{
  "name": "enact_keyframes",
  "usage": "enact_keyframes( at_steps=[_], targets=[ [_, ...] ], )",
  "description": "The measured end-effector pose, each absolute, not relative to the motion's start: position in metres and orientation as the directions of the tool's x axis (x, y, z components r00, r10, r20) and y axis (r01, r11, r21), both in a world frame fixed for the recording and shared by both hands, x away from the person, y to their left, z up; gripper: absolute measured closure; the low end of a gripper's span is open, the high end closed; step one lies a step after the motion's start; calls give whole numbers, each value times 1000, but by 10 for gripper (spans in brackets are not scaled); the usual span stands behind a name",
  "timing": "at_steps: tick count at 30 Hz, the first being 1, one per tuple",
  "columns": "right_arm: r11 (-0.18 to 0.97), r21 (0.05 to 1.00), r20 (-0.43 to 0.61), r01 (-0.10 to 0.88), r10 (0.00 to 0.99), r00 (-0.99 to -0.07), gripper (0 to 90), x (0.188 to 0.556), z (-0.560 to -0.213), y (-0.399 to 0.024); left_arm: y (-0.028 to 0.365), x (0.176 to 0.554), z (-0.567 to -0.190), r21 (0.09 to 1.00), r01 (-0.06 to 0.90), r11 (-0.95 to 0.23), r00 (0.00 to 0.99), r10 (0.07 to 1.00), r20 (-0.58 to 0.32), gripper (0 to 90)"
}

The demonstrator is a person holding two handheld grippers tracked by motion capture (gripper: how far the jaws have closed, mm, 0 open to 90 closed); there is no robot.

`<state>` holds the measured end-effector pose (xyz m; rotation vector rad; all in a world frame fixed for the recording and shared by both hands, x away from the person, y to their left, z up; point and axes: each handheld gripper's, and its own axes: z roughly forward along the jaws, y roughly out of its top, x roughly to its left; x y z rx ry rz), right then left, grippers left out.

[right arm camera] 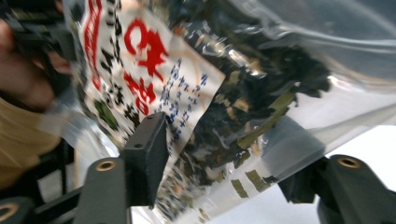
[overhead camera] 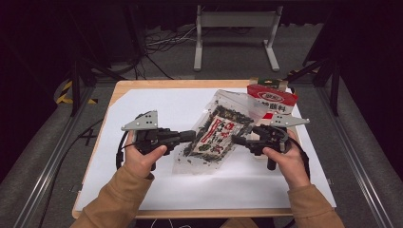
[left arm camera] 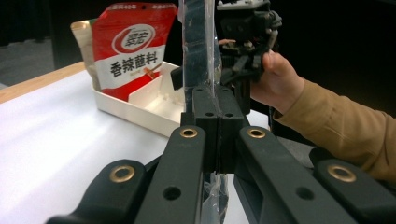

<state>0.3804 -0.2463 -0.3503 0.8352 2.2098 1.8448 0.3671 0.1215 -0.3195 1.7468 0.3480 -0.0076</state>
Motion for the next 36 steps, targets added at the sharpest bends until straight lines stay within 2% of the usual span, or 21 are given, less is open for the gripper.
enact_keyframes(
  at_steps=[7,10,24,36],
  targets=[
    [67,960,209,273,481,-852,493,373,-344,-251,123,369,-323,957,221,-187,967,169,-190,900],
    [74,964,193,254,461,-866,553,369,-343,-253,125,371,-324,954,218,-204,967,173,-184,900],
    [149,965,140,214,395,-908,711,361,-334,-258,125,378,-333,943,213,-255,958,242,-151,900],
    [181,960,142,213,339,-930,761,355,-322,-258,126,380,-334,946,206,-250,959,242,-145,886]
  ],
)
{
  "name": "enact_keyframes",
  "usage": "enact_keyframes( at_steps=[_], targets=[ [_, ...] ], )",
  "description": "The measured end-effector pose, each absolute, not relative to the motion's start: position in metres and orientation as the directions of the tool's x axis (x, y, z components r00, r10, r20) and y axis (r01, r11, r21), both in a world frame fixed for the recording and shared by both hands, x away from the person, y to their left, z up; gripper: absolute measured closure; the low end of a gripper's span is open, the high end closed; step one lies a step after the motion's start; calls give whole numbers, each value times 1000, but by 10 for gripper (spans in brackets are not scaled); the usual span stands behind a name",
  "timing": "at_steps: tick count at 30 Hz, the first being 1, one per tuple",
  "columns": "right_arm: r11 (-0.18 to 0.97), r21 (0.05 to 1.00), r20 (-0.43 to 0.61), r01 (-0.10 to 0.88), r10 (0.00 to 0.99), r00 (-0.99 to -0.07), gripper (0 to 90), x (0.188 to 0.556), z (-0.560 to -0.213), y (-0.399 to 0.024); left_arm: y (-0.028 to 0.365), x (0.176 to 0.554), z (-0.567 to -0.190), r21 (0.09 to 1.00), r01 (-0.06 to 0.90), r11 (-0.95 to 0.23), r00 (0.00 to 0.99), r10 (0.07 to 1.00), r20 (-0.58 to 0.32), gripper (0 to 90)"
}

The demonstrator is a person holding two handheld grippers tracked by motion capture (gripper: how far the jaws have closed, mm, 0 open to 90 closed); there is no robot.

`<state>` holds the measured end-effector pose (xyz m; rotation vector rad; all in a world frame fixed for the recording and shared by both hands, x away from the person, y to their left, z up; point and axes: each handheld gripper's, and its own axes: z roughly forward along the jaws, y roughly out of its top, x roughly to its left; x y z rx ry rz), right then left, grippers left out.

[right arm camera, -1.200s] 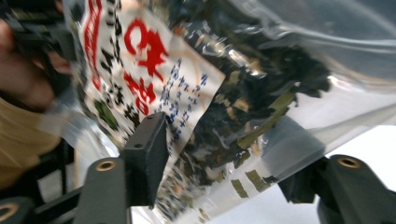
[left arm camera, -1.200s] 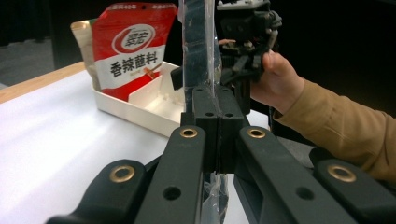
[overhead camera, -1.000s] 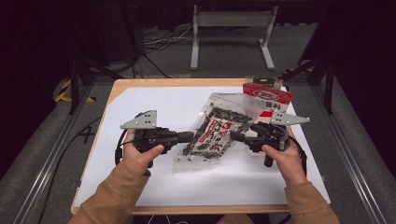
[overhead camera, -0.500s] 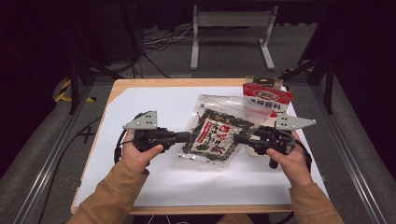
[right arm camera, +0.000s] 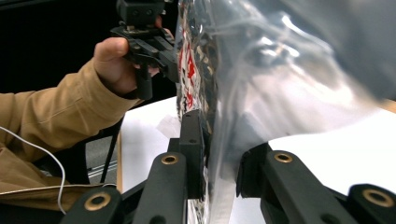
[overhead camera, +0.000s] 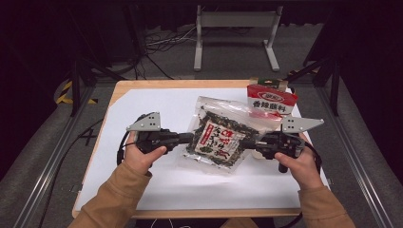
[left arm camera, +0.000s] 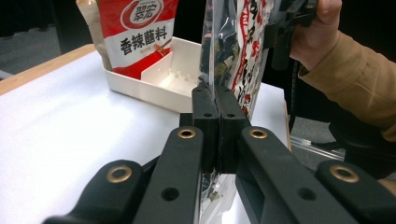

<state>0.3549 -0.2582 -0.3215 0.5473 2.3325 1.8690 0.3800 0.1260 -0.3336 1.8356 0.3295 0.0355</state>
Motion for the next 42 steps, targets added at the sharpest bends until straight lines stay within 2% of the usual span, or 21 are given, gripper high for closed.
enact_keyframes(
  at_steps=[4,9,12,26,42],
  targets=[
    [172,963,143,206,322,-936,763,353,-316,-260,126,378,-331,955,201,-216,961,232,-150,831],
    [184,963,127,196,330,-935,764,350,-306,-266,125,377,-328,960,176,-217,964,235,-124,671],
    [197,961,116,192,343,-932,764,350,-299,-270,128,377,-328,961,163,-224,960,261,-102,628],
    [273,944,54,183,420,-906,764,345,-264,-293,148,378,-330,956,173,-236,945,315,-93,593],
    [290,942,-5,172,523,-852,764,348,-237,-318,168,382,-346,942,216,-257,919,380,-107,554]
  ],
)
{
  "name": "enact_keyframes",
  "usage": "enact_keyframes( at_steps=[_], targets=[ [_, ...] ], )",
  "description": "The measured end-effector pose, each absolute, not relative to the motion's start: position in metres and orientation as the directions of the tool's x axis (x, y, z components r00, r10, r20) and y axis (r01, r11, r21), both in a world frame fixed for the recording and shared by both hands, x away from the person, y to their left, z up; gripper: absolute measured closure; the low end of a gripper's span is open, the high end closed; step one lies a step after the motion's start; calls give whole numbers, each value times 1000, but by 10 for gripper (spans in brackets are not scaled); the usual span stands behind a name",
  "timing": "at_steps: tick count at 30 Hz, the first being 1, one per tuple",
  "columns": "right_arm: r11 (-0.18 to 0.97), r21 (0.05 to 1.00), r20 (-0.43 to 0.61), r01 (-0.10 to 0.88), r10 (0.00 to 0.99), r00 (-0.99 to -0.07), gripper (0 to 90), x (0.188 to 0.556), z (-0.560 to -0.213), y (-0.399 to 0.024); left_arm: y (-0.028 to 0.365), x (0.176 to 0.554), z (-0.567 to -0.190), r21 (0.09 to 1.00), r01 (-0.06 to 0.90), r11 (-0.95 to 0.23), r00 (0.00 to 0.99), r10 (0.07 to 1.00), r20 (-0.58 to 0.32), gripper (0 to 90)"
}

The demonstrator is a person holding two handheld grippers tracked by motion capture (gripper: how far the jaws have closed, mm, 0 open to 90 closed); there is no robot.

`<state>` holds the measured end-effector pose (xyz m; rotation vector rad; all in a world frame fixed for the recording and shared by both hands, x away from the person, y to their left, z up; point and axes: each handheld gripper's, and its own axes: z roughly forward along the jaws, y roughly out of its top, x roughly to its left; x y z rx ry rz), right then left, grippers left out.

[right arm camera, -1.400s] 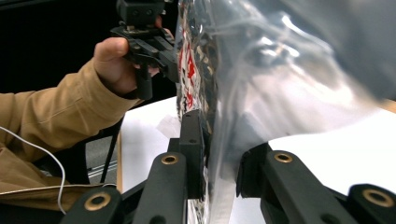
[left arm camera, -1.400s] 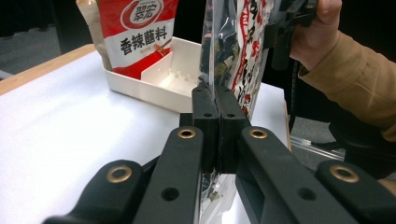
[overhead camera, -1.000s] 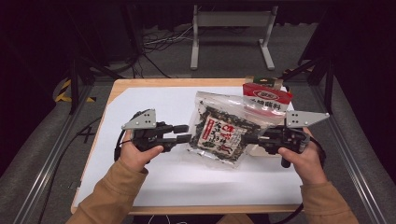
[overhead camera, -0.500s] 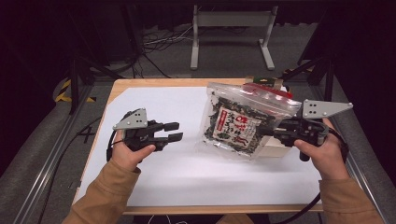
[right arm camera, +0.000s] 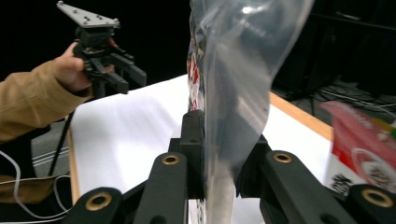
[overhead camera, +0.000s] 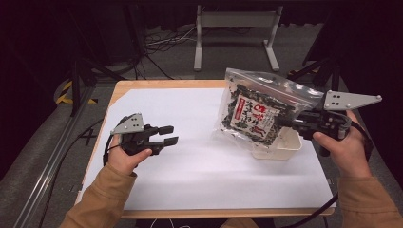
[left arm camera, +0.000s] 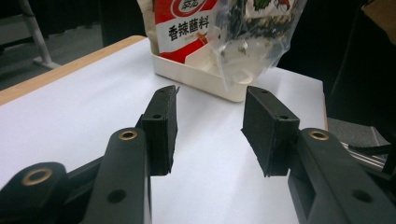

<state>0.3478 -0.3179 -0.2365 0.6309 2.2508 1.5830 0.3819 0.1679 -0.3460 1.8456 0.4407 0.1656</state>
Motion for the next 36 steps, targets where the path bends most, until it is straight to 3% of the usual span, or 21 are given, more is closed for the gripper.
enact_keyframes(
  at_steps=[20,27,30,36],
  targets=[
    [316,929,-57,193,636,-769,764,357,-218,-340,178,386,-351,937,233,-262,906,408,-111,539],
    [323,923,-65,210,667,-742,763,359,-221,-346,183,387,-353,934,236,-267,897,429,-104,492],
    [323,921,-70,218,687,-723,763,361,-224,-350,184,389,-355,922,251,-296,888,450,-97,412],
    [316,918,-69,240,723,-687,763,363,-229,-353,192,389,-360,919,249,-307,877,473,-79,382]
  ],
)
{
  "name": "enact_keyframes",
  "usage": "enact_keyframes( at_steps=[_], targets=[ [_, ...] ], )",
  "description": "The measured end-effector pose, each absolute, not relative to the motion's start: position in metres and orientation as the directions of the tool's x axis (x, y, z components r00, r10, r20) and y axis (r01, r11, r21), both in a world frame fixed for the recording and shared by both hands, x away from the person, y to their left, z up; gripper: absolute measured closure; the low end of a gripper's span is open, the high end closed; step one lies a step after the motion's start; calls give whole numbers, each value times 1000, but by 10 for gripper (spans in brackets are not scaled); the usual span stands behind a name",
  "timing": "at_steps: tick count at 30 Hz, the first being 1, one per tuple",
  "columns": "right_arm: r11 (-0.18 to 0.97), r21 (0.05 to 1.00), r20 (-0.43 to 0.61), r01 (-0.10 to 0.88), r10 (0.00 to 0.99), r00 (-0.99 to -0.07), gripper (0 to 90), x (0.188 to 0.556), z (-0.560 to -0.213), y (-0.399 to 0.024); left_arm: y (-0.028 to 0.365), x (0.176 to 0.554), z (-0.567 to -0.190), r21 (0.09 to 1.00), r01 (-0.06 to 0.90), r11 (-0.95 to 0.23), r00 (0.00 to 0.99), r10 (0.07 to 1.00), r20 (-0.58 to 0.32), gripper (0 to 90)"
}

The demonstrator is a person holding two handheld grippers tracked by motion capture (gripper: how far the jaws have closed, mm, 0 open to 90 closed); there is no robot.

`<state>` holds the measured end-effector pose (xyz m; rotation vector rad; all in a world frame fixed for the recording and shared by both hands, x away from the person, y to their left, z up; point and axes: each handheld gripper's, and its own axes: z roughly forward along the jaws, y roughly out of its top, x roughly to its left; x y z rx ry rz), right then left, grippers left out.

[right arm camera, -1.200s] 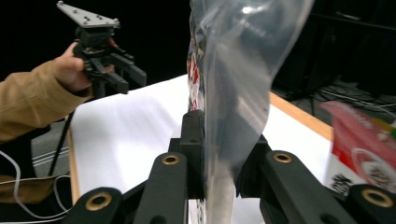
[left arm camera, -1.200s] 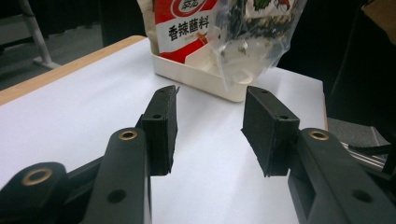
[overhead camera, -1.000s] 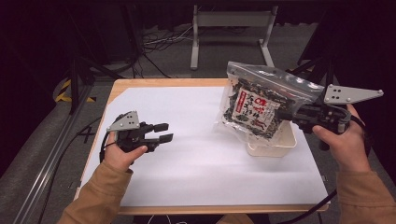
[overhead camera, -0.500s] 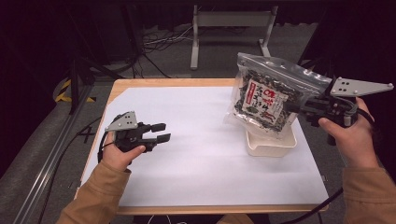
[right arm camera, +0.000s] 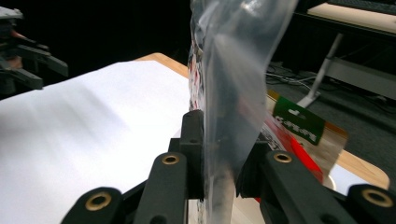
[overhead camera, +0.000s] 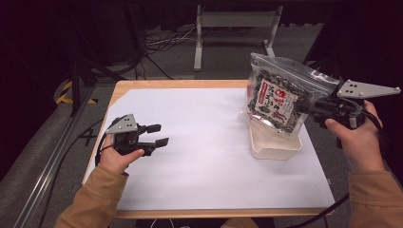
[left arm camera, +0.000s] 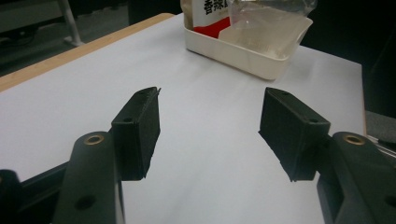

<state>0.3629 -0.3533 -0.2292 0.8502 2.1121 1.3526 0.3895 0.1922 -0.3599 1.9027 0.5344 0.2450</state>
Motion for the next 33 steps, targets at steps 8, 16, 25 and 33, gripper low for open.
enact_keyframes(
  at_steps=[8,16,25,33],
  targets=[
    [307,909,-55,281,758,-650,763,367,-237,-357,199,390,-364,915,254,-313,867,493,-71,361],
    [322,894,-63,312,779,-625,763,369,-245,-359,199,390,-368,909,259,-327,870,488,-72,343],
    [319,888,-55,331,788,-613,763,370,-254,-360,199,390,-369,905,262,-334,871,486,-73,335],
    [333,872,-60,360,801,-595,763,372,-261,-358,201,390,-372,903,269,-336,869,488,-77,334]
  ],
)
